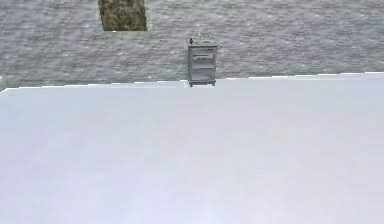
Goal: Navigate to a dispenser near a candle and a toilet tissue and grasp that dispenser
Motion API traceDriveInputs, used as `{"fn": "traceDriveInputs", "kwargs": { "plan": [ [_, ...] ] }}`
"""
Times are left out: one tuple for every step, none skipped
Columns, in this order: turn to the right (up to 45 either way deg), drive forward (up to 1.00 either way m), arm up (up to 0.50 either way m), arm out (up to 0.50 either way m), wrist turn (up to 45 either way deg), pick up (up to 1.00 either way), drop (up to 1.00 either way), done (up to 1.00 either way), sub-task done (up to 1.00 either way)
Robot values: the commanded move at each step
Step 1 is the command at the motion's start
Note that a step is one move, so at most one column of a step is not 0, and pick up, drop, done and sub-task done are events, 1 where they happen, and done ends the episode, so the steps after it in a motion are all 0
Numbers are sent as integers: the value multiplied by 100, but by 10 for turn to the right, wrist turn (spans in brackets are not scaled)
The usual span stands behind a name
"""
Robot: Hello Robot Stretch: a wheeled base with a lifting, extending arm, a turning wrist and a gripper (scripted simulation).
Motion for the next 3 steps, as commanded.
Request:
{"fn": "traceDriveInputs", "kwargs": {
  "plan": [
    [0, 100, 0, 0, 0, 0, 0, 0, 0],
    [0, 100, 0, 0, 0, 0, 0, 0, 0],
    [0, 80, 0, 0, 0, 0, 0, 0, 0]
  ]
}}
